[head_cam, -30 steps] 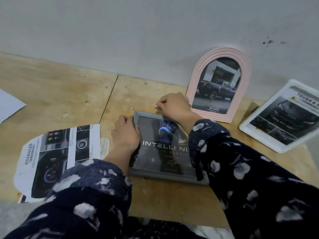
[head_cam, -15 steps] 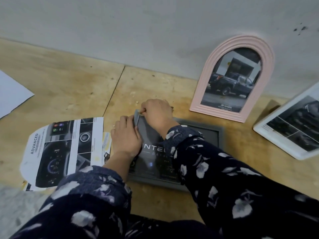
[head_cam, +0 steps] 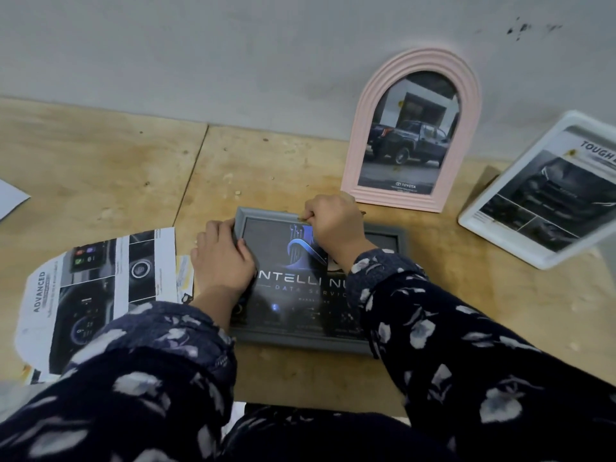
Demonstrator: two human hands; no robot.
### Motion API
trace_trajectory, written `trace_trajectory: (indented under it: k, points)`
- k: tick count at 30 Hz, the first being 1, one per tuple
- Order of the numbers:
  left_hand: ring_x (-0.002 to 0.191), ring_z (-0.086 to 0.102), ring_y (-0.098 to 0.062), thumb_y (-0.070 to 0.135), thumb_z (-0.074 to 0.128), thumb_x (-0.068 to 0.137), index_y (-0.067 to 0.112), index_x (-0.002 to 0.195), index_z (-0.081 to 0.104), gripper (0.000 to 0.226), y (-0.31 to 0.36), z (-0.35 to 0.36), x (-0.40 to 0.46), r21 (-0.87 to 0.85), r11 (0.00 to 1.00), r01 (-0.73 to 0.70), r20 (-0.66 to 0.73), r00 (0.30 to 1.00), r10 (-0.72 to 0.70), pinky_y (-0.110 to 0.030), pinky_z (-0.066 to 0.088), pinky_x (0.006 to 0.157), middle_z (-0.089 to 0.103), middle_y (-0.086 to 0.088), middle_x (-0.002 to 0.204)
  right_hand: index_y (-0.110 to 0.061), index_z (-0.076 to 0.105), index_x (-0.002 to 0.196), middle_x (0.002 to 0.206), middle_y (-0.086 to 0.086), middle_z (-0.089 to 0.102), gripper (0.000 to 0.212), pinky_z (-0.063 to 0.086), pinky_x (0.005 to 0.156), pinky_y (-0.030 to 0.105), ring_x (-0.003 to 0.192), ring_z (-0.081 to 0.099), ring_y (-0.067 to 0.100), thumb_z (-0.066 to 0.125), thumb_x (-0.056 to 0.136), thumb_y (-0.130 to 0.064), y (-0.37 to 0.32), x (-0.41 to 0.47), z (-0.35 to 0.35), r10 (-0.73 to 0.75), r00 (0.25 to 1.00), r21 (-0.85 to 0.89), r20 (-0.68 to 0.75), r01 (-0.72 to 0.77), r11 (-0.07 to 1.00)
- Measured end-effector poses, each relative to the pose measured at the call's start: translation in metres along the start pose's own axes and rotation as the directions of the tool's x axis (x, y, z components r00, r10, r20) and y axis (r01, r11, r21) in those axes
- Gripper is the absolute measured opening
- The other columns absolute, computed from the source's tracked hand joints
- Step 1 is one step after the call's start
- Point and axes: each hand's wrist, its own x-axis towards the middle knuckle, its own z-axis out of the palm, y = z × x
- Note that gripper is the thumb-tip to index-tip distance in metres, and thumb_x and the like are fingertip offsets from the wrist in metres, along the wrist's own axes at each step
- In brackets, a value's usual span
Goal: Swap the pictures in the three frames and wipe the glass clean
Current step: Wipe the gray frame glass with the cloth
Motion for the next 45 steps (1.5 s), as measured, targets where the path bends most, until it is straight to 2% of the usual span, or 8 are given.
trace_trajectory:
  k: [3, 11, 19, 27, 29, 32, 37, 45]
  points:
    - [0.114, 0.042, -0.033, 0.019, 0.051, 0.09, 0.011, 0.129, 0.05, 0.04, 0.0, 0.001, 0.0, 0.029, 0.999, -0.017, 0.002, 1.0, 0.017, -0.044, 0.034, 0.088, 0.047, -0.013, 0.124, -0.017, 0.072, 0.078, 0.077, 0.0, 0.067, 0.023, 0.031, 0.077, 0.03, 0.076, 0.054, 0.026, 0.052, 0.082, -0.005, 0.005, -0.008, 0.003, -0.001, 0.985, -0.015, -0.173, -0.001, 1.0]
    - [0.113, 0.041, -0.034, 0.019, 0.05, 0.09, 0.012, 0.13, 0.049, 0.04, -0.002, 0.003, 0.0, 0.026, 0.999, -0.021, 0.001, 1.0, 0.021, -0.047, 0.034, 0.089, 0.046, -0.014, 0.124, -0.018, 0.066, 0.059, 0.062, 0.0, 0.066, 0.019, 0.048, 0.075, 0.044, 0.059, 0.057, 0.028, 0.067, 0.069, -0.001, 0.032, -0.025, -0.008, 0.043, 0.983, -0.043, -0.18, -0.051, 0.998]
    - [0.113, 0.04, -0.036, 0.018, 0.05, 0.09, 0.011, 0.129, 0.05, 0.04, -0.001, 0.006, 0.001, 0.034, 0.999, -0.038, -0.017, 0.999, 0.039, -0.049, 0.033, 0.091, 0.046, -0.015, 0.125, -0.015, 0.07, 0.092, 0.094, 0.004, 0.063, 0.024, 0.046, 0.079, 0.042, 0.093, 0.052, 0.028, 0.046, 0.092, -0.01, 0.064, -0.05, -0.033, 0.092, 0.991, -0.226, -0.1, -0.113, 0.968]
    - [0.113, 0.041, -0.038, 0.017, 0.052, 0.089, 0.009, 0.127, 0.051, 0.039, -0.003, 0.006, 0.001, 0.052, 0.997, -0.049, -0.035, 0.998, 0.05, -0.05, 0.034, 0.09, 0.046, -0.018, 0.124, -0.014, 0.068, 0.066, 0.067, 0.004, 0.062, 0.013, 0.03, 0.057, 0.029, 0.07, 0.056, 0.03, 0.07, 0.071, -0.002, 0.089, -0.065, -0.044, 0.145, 0.969, -0.387, -0.2, -0.214, 0.897]
    - [0.114, 0.041, -0.038, 0.016, 0.052, 0.089, 0.008, 0.127, 0.051, 0.039, -0.002, 0.007, 0.002, 0.056, 0.997, -0.051, -0.032, 0.998, 0.053, -0.05, 0.034, 0.091, 0.046, -0.018, 0.125, -0.015, 0.068, 0.075, 0.075, 0.004, 0.063, 0.011, 0.03, 0.061, 0.031, 0.077, 0.057, 0.031, 0.067, 0.076, -0.004, 0.095, -0.069, -0.048, 0.156, 0.965, -0.402, -0.211, -0.231, 0.886]
    - [0.115, 0.041, -0.038, 0.016, 0.053, 0.089, 0.008, 0.127, 0.051, 0.039, -0.001, 0.007, 0.002, 0.056, 0.997, -0.057, -0.033, 0.998, 0.058, -0.05, 0.034, 0.091, 0.046, -0.019, 0.125, -0.013, 0.061, 0.101, 0.101, 0.009, 0.058, 0.02, 0.039, 0.069, 0.034, 0.095, 0.054, 0.031, 0.047, 0.089, -0.005, 0.099, -0.07, -0.046, 0.228, 0.965, -0.276, -0.127, -0.255, 0.927]
    - [0.115, 0.041, -0.039, 0.016, 0.053, 0.089, 0.007, 0.128, 0.051, 0.04, -0.001, 0.006, 0.001, 0.06, 0.997, -0.054, -0.028, 0.998, 0.056, -0.051, 0.034, 0.092, 0.045, -0.019, 0.125, -0.006, 0.062, 0.096, 0.098, 0.013, 0.063, 0.019, 0.042, 0.072, 0.034, 0.092, 0.058, 0.032, 0.046, 0.088, -0.002, 0.11, -0.067, -0.037, 0.325, 0.918, -0.059, -0.226, -0.346, 0.936]
    - [0.116, 0.041, -0.04, 0.013, 0.053, 0.09, 0.004, 0.128, 0.051, 0.04, -0.001, 0.008, 0.004, 0.041, 0.999, -0.036, -0.035, 0.999, 0.037, -0.052, 0.033, 0.092, 0.045, -0.021, 0.126, -0.012, 0.065, 0.104, 0.106, 0.006, 0.065, 0.022, 0.042, 0.085, 0.026, 0.099, 0.056, 0.021, 0.049, 0.09, -0.007, 0.132, -0.059, -0.06, 0.682, 0.73, 0.524, -0.057, -0.559, 0.642]
